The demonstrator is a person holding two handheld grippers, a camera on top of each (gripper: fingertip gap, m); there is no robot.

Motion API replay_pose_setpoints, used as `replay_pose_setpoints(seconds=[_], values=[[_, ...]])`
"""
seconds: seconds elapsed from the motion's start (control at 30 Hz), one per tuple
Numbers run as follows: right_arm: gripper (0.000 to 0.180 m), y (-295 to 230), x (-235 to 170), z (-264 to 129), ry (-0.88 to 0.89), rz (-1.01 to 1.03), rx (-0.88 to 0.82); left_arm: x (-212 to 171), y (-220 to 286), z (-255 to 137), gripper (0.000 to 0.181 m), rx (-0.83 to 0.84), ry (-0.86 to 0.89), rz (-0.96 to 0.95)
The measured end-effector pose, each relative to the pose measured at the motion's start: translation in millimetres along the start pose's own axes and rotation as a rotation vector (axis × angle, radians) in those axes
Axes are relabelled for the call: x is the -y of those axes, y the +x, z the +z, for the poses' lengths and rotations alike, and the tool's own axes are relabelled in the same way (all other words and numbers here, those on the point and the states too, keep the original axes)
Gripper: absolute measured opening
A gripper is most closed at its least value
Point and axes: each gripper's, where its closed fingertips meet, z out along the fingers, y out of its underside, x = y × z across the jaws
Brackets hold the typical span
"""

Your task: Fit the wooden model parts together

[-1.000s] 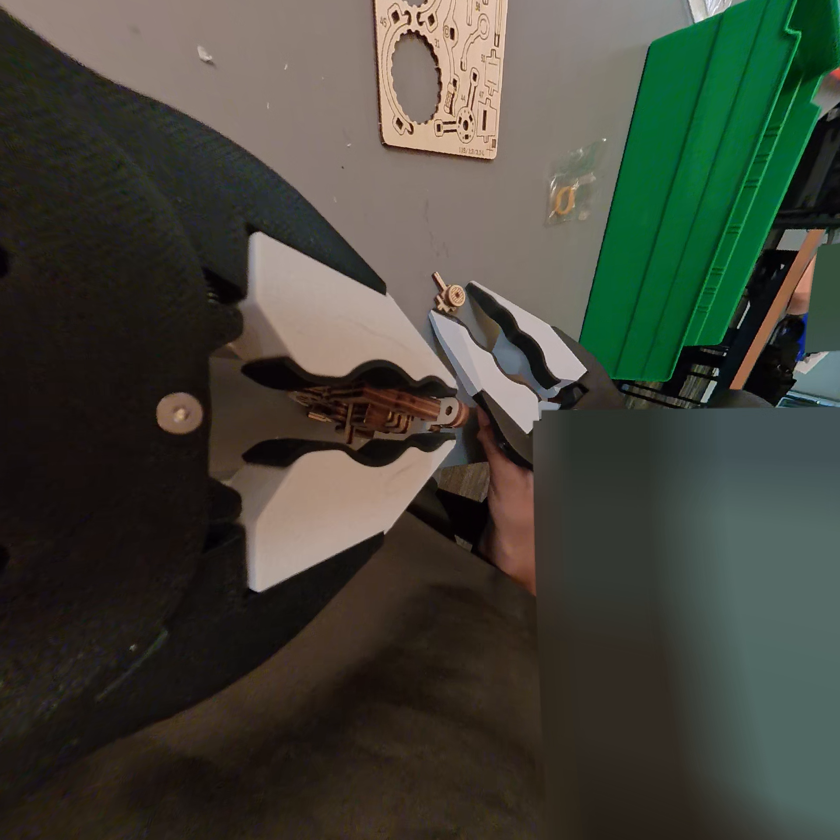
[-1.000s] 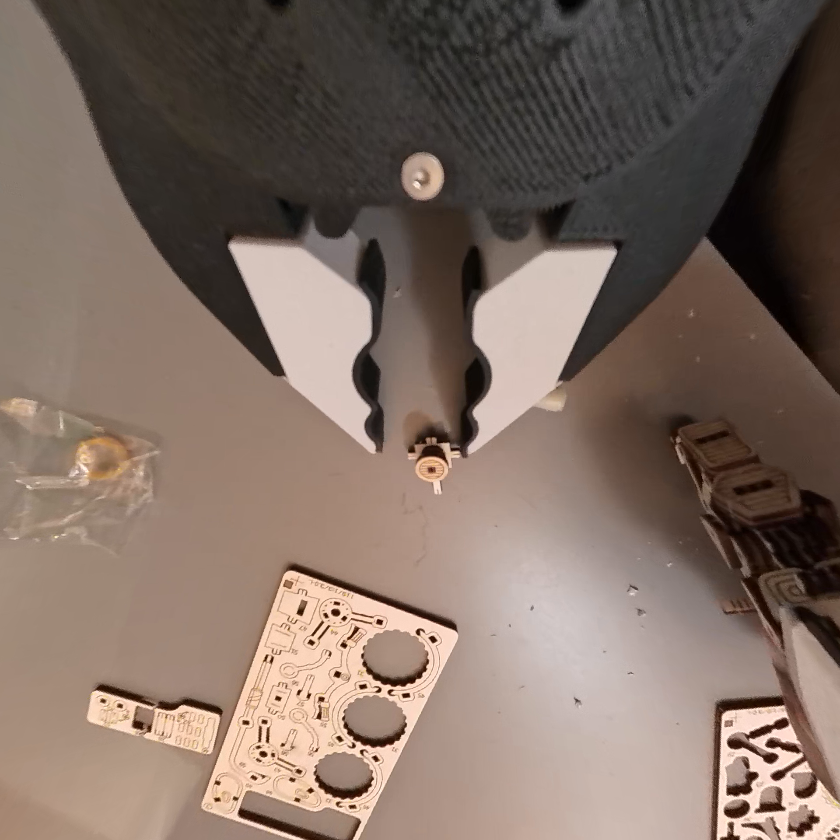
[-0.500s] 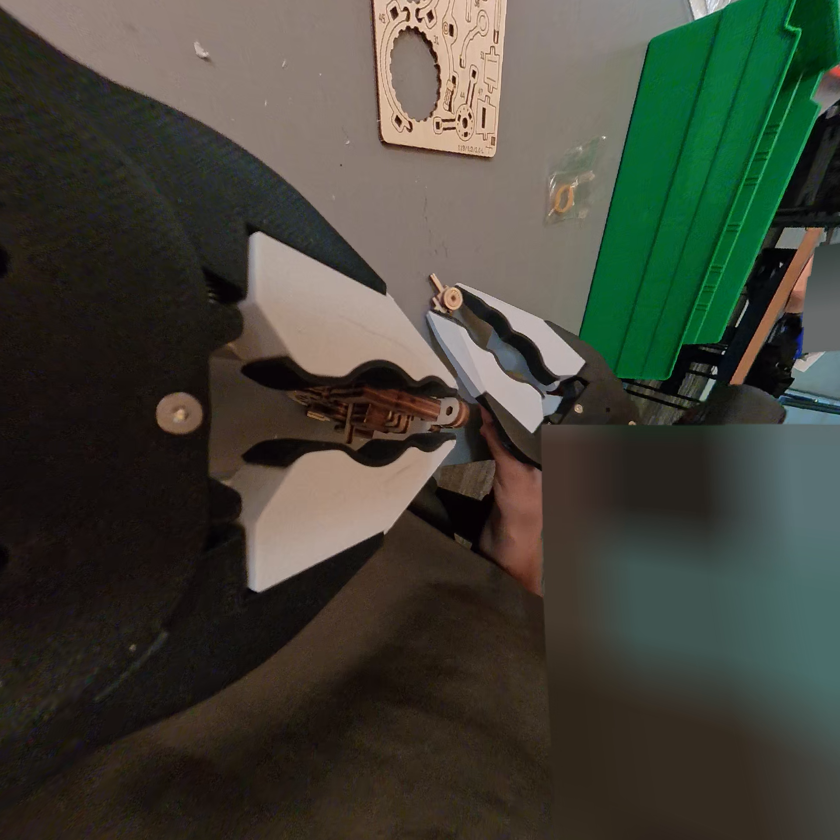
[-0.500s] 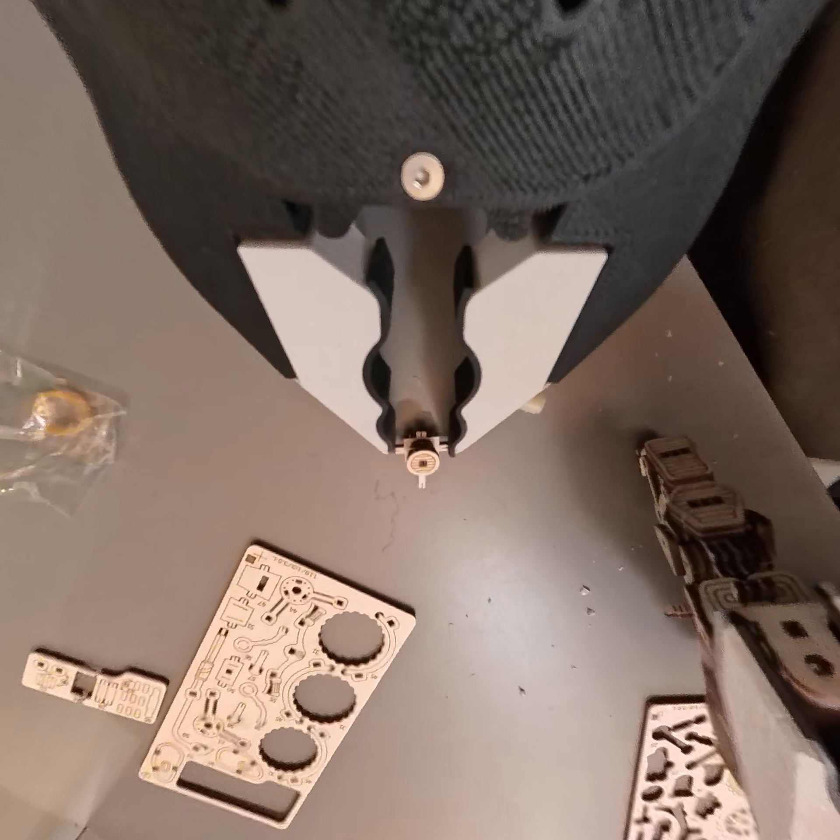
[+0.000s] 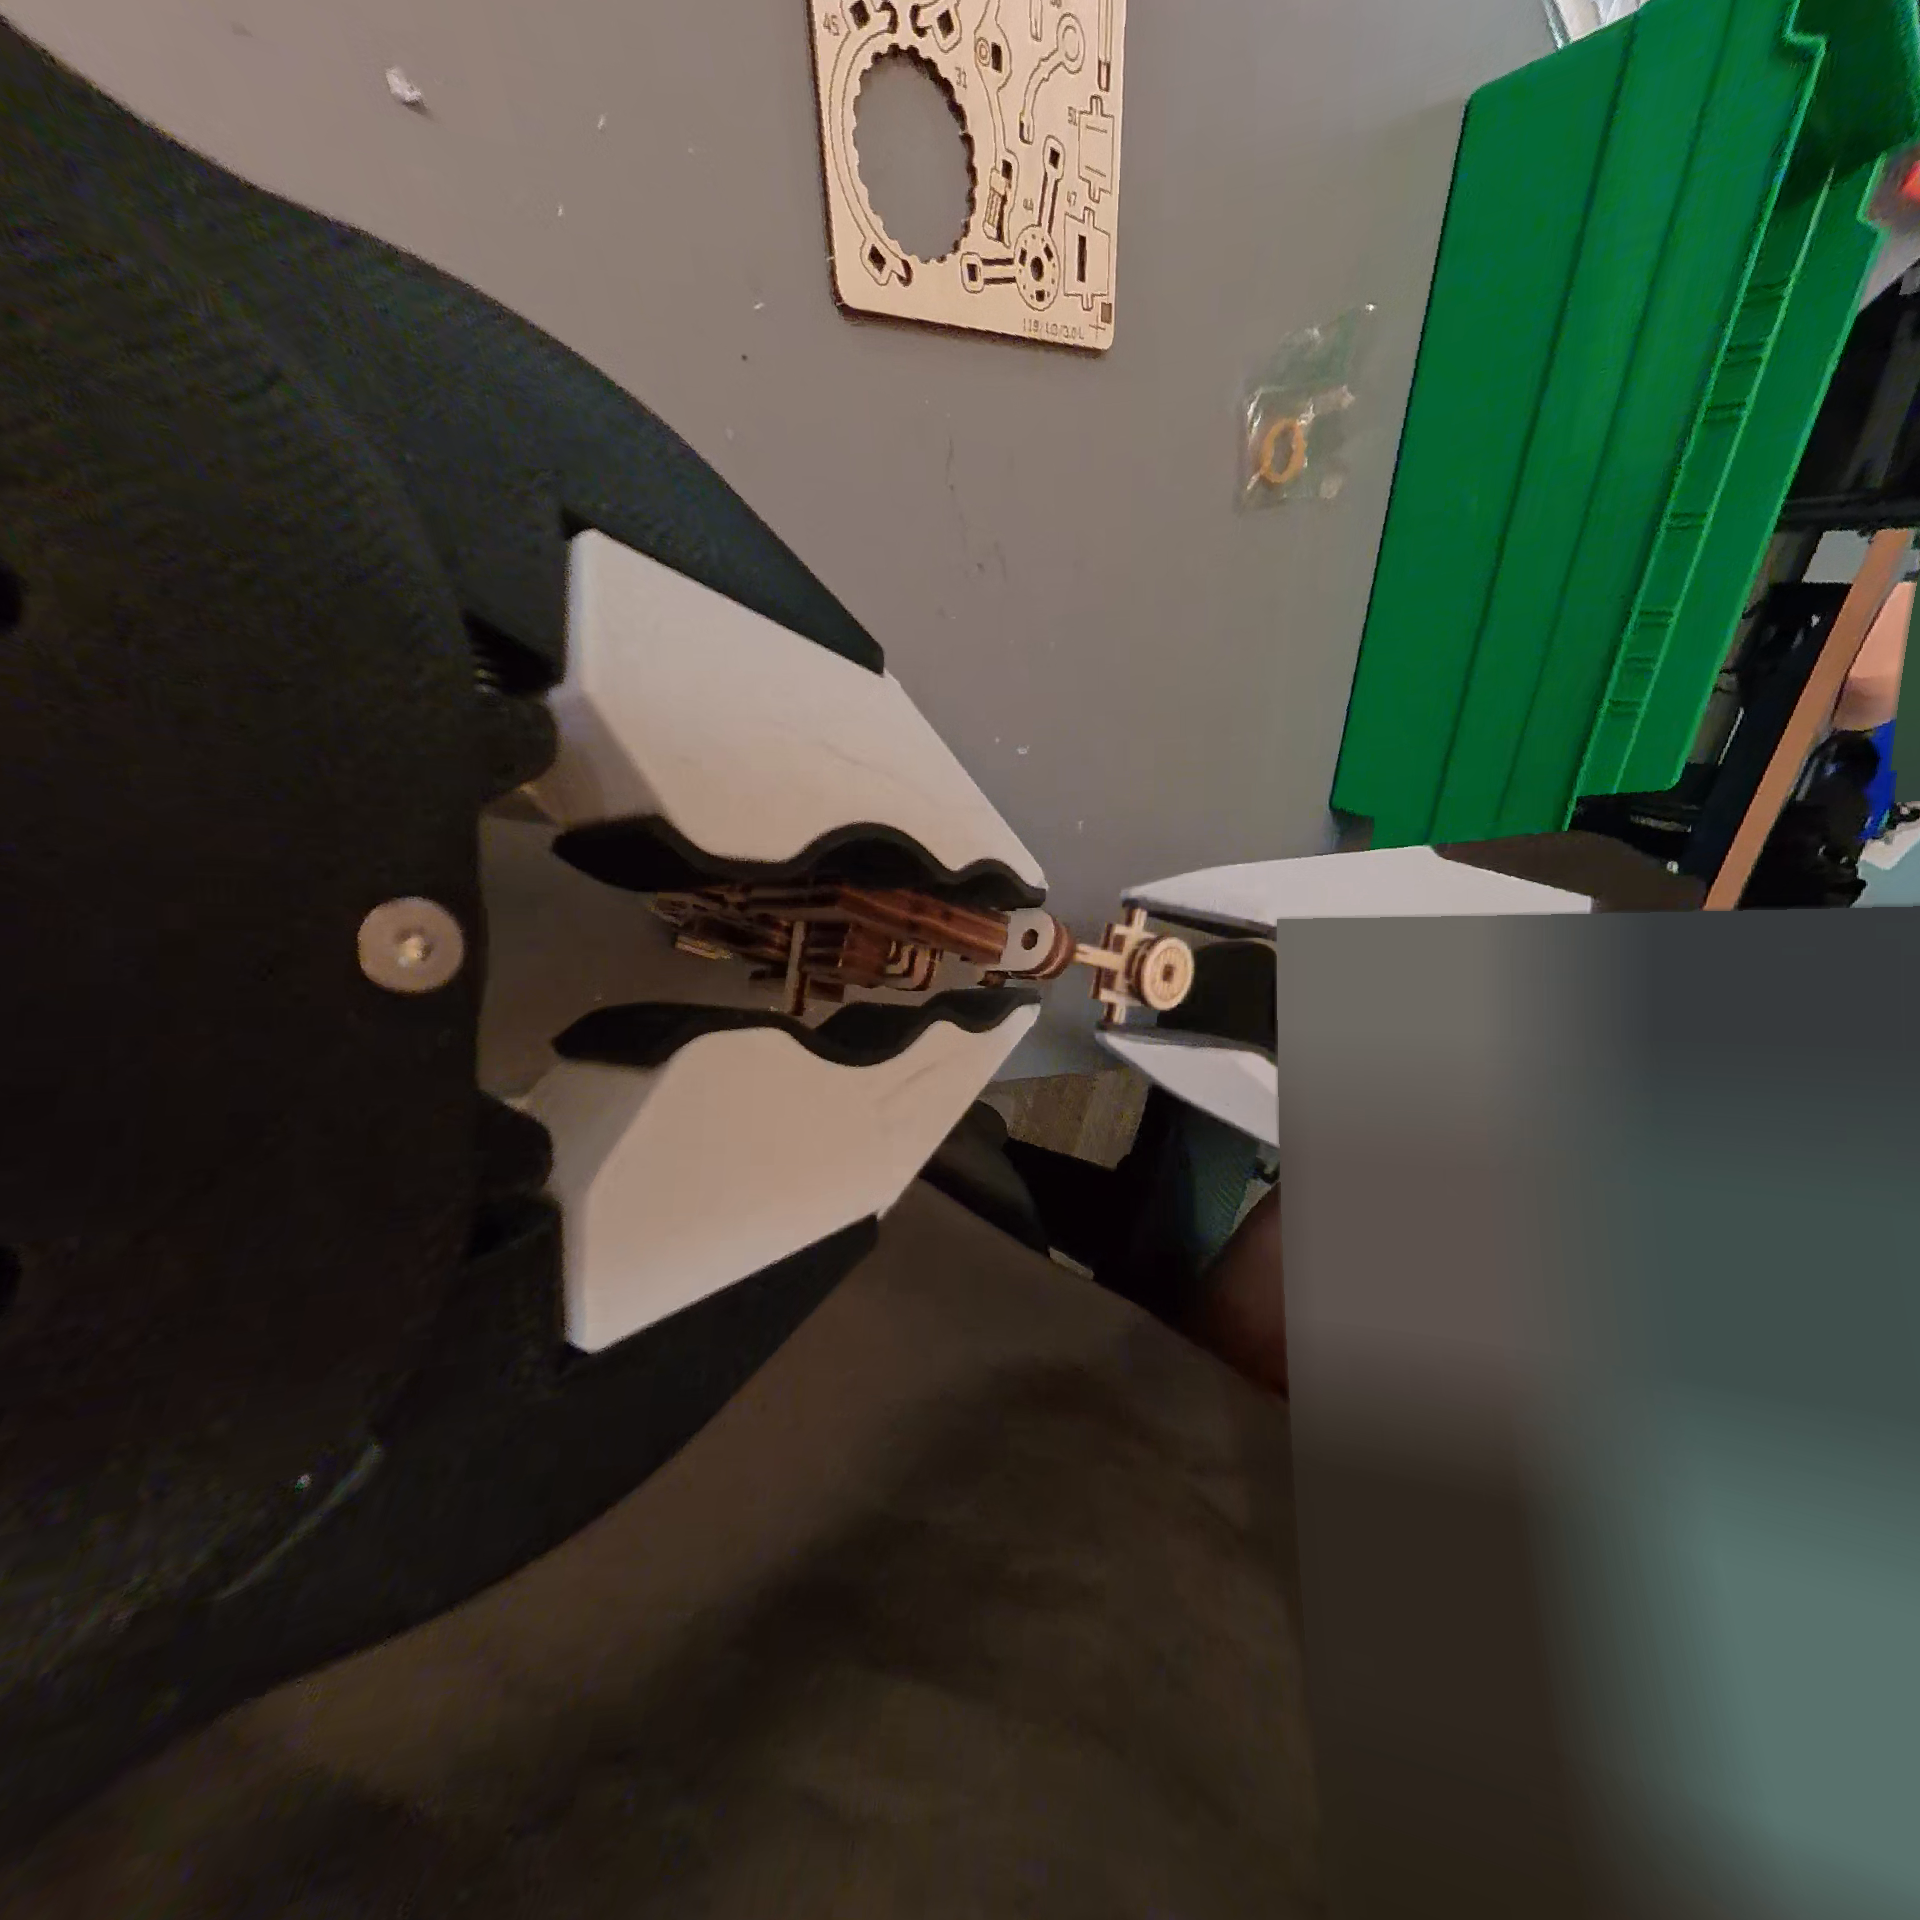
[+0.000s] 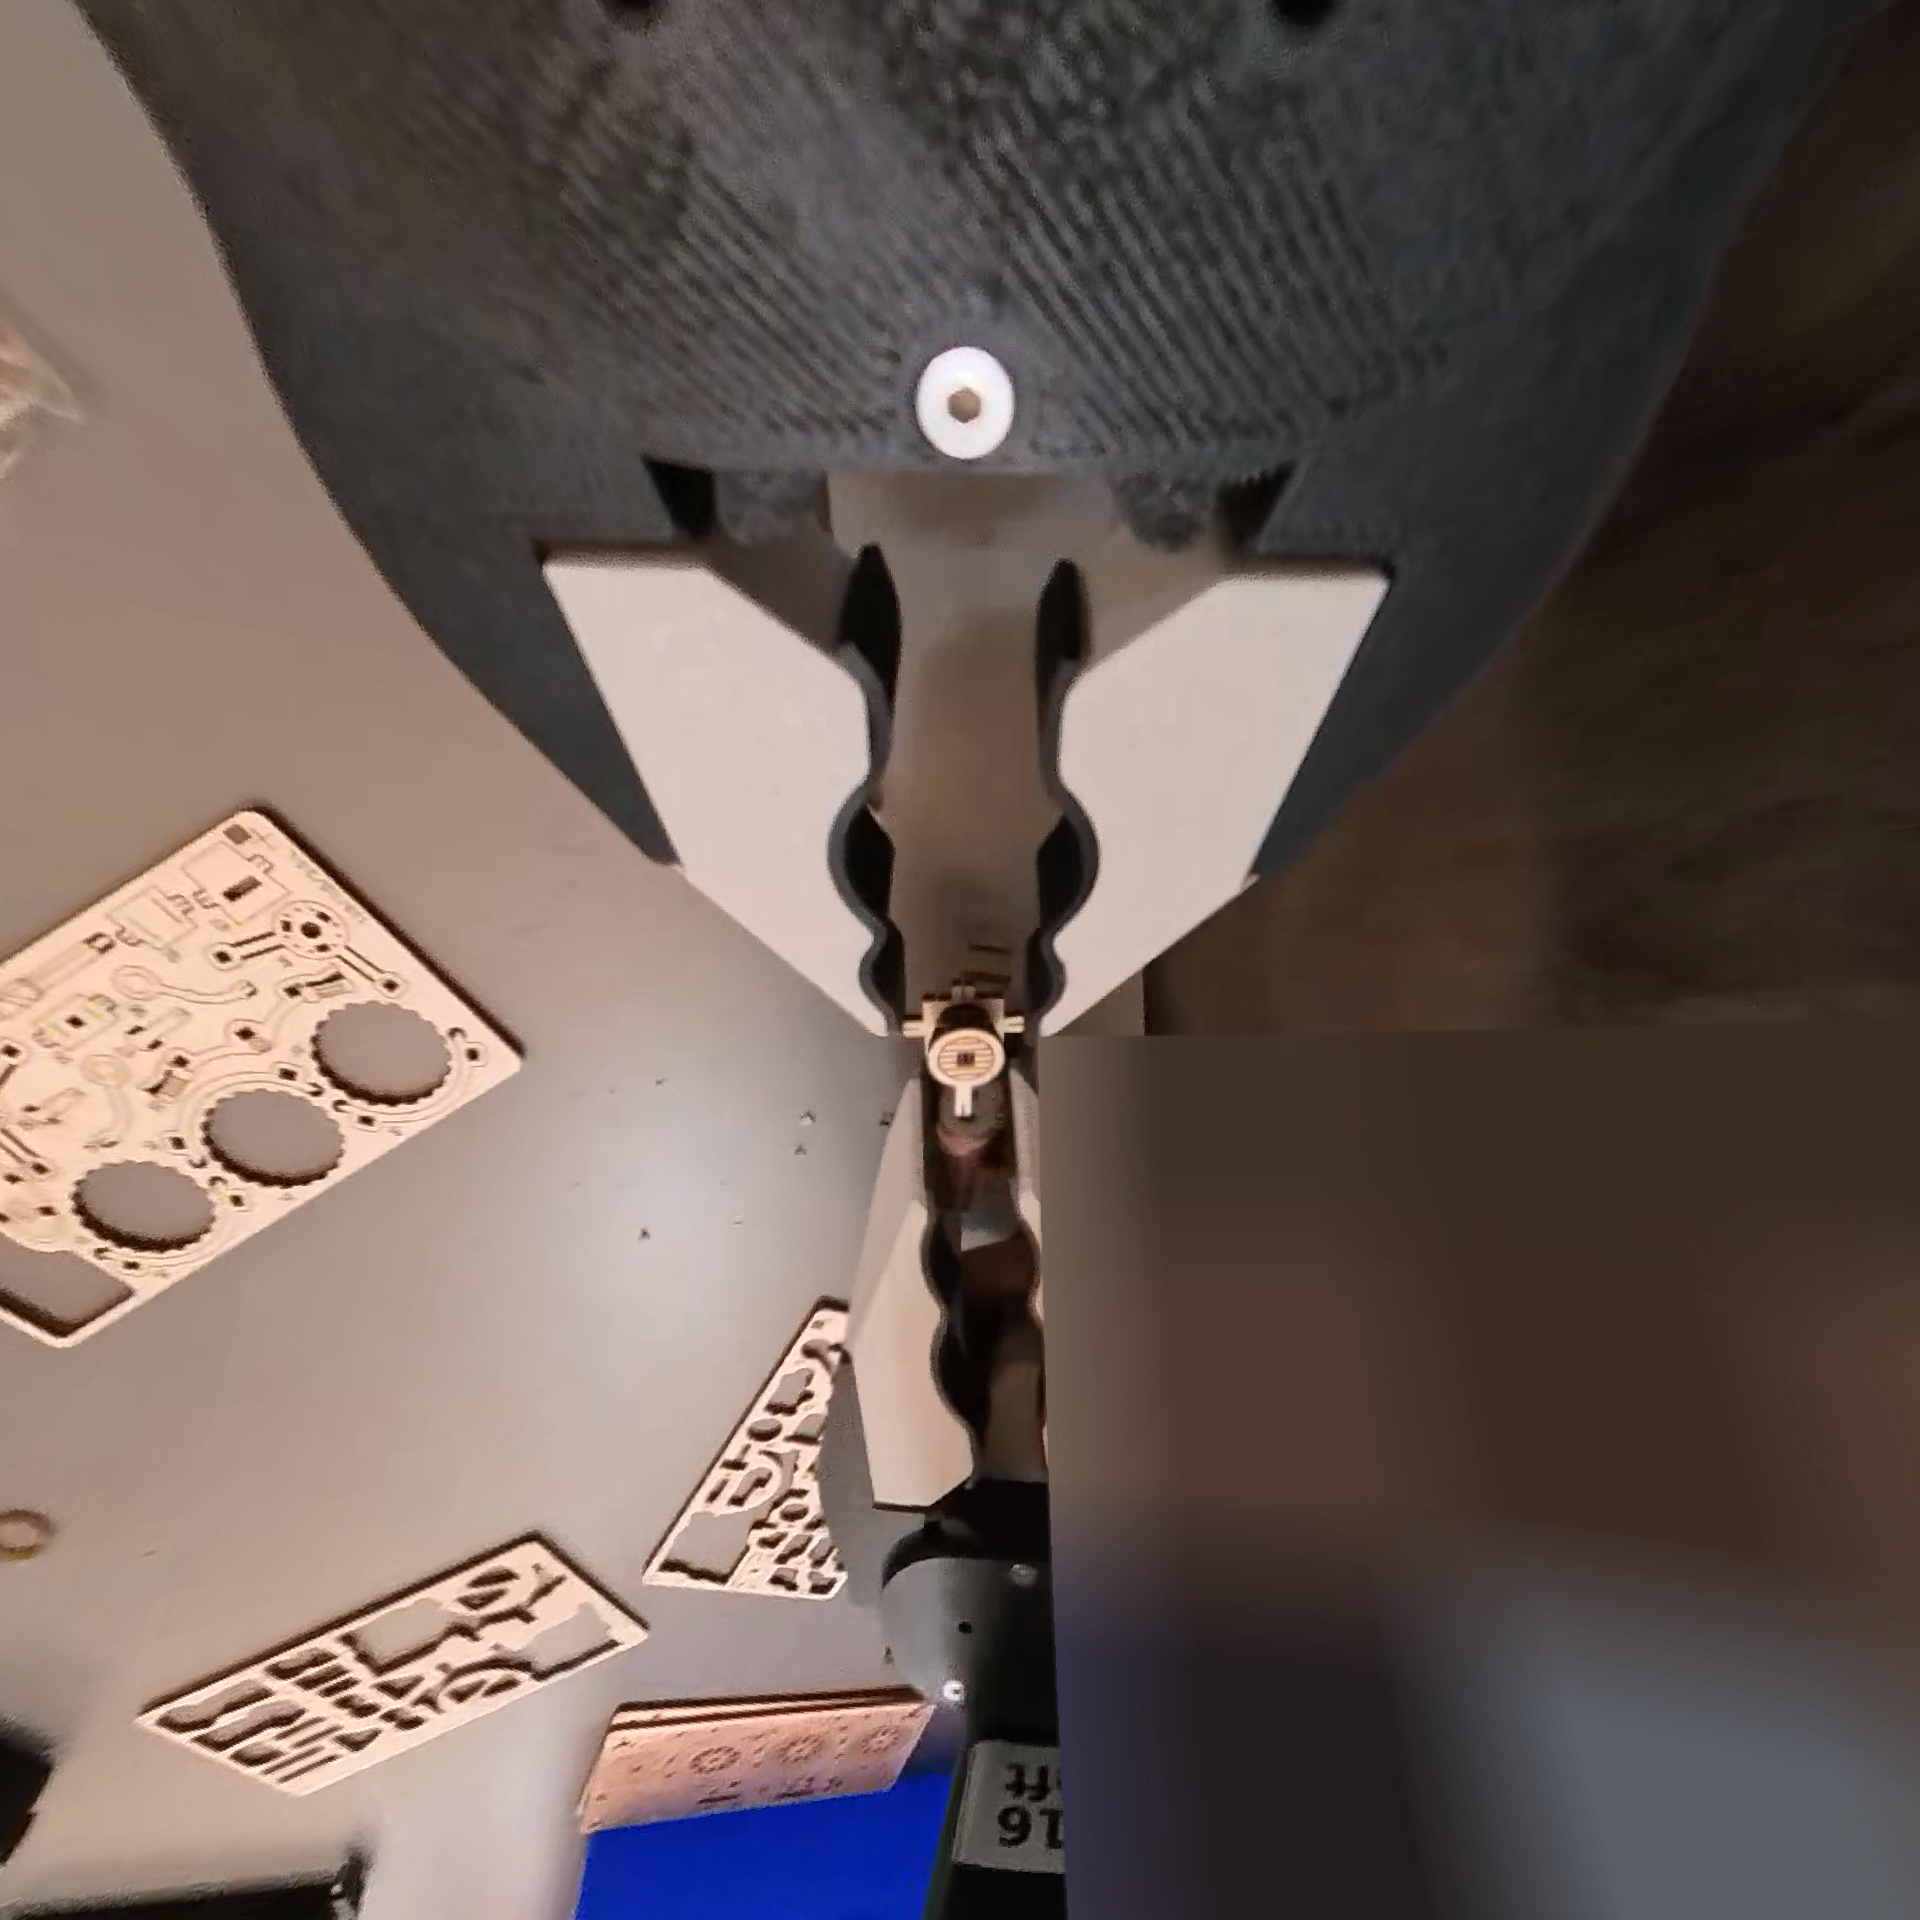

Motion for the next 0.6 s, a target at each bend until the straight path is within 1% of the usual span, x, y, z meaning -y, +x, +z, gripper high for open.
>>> replay_pose_setpoints(seconds=[0.13,0.23,0.43,0.53,0.6], values=[[0.021,-2.3,-3.5,2.5,-0.015,0.005,0.002,0.4,0.2,2.8,0.013,0.008,0.002,0.005],[0.021,-1.7,-4.2,1.4,0.012,0.026,0.001,0.8,1.2,2.8,0.011,-0.007,0.012,-0.010],[0.021,-2.2,-3.5,0.6,0.045,0.046,0.013,2.2,2.7,0.8,0.020,-0.037,0.033,-0.059],[0.021,-1.4,-8.6,4.4,0.023,0.039,0.002,2.5,1.3,-0.9,0.019,-0.032,0.037,-0.063],[0.021,-2.2,-8.7,5.8,0.028,0.041,0.005,2.5,-0.1,-2.2,0.014,-0.027,0.038,-0.069]])
